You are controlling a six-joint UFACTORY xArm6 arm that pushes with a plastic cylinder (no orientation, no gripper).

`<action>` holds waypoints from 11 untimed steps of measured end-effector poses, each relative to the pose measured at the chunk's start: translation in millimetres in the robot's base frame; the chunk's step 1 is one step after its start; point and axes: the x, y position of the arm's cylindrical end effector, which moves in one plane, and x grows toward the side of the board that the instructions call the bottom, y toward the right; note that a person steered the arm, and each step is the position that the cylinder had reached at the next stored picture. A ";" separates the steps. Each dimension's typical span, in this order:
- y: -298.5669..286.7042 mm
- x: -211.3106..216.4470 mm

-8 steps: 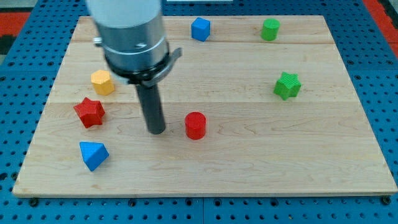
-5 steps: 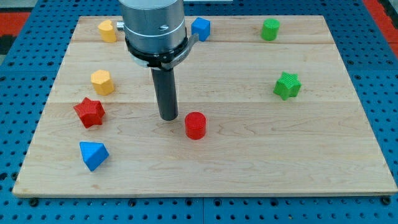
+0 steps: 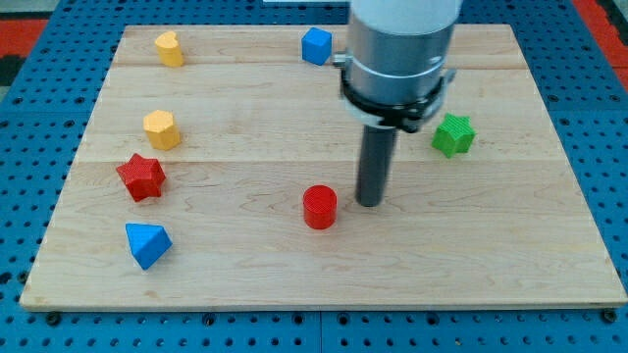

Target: Push the red circle below to the green star

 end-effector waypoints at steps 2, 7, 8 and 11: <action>-88.6 -12.5; 26.5 1.7; 37.1 -8.9; 97.4 3.8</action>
